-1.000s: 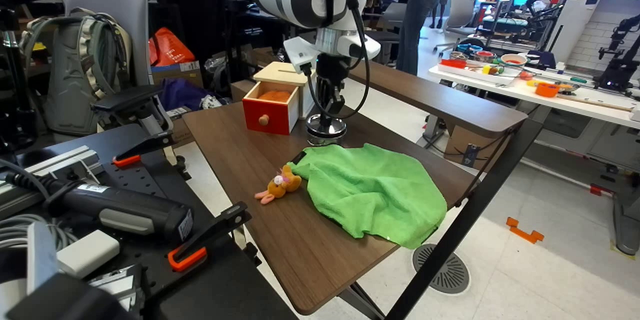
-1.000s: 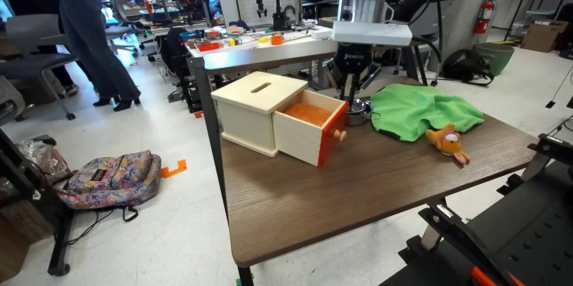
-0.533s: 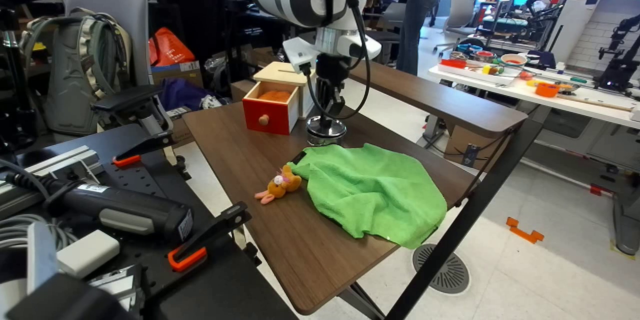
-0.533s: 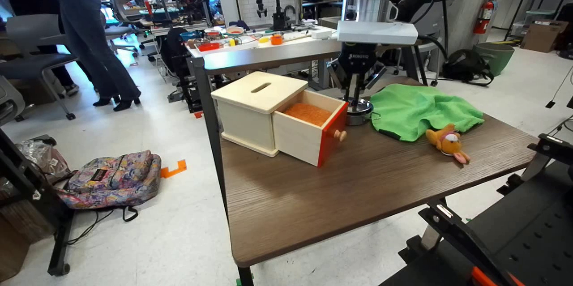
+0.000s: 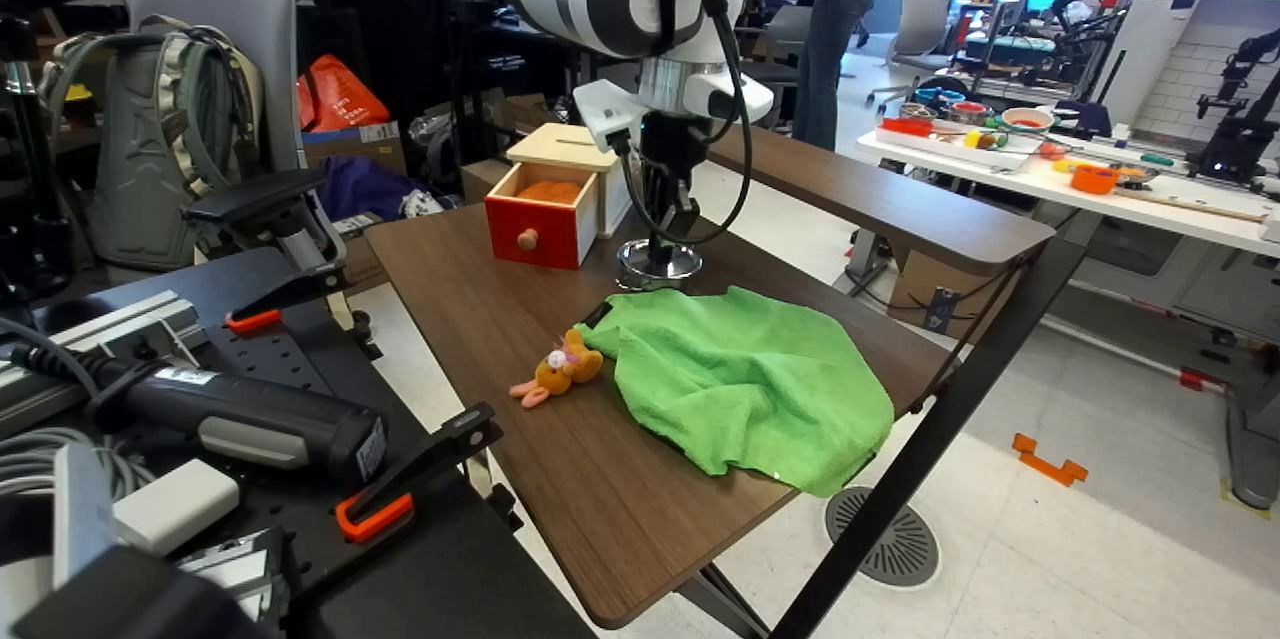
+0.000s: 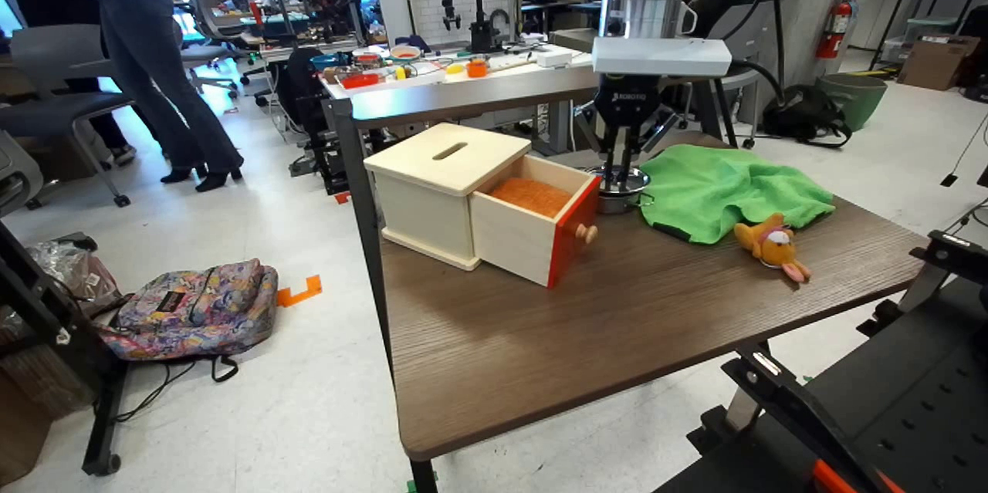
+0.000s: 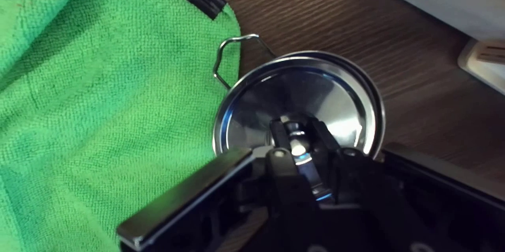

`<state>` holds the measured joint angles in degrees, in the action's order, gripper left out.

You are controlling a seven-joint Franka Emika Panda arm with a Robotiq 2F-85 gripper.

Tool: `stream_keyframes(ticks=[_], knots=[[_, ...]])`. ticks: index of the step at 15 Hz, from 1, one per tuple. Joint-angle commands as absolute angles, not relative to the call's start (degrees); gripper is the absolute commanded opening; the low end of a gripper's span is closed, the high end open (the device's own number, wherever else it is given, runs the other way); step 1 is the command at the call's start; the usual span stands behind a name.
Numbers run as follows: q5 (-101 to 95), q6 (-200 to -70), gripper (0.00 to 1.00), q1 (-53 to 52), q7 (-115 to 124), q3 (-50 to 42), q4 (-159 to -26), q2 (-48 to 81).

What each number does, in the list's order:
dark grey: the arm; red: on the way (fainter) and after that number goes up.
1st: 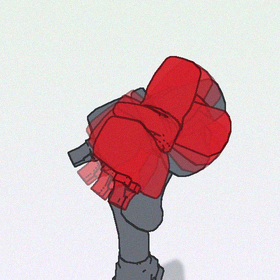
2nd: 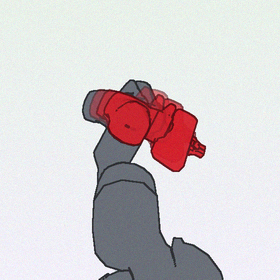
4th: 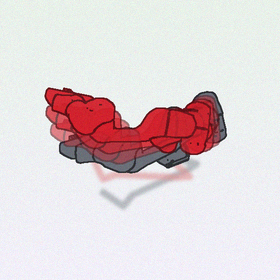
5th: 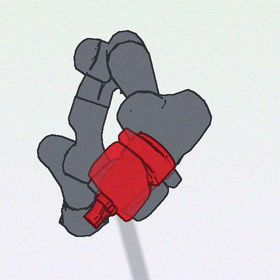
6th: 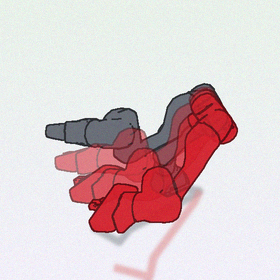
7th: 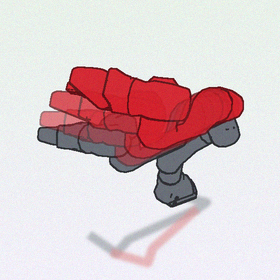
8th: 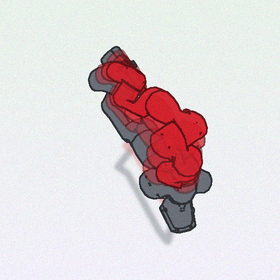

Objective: Pick up the lid and close the pot

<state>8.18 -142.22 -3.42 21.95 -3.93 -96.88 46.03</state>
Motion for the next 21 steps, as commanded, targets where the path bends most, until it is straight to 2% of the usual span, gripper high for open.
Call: stream_keyframes(ticks=[1, 2, 3, 4, 11, 12, 19, 21], knots=[[7.3, -140.9, 0.05, -4.3, 22.3, -4.7, -98.4, 44.3], [7.2, -140.7, 0.05, -4.3, 22.3, -4.8, -98.4, 44.3], [7.3, -140.4, 0.45, -4.1, 22.0, -4.6, -98.3, 44.3], [7.4, -140.1, 0.46, -4.0, 21.9, -4.5, -98.3, 44.3], [7.6, -138.3, 0.95, -3.7, 21.6, -4.3, -98.3, 44.1], [7.7, -138.2, 1.00, -3.6, 21.6, -4.3, -98.3, 43.9], [7.2, -140.1, 1.00, -3.5, 19.9, -4.1, -102.1, 38.2], [8.1, -140.1, 1.00, -3.4, 20.9, -3.9, -98.8, 41.2]])
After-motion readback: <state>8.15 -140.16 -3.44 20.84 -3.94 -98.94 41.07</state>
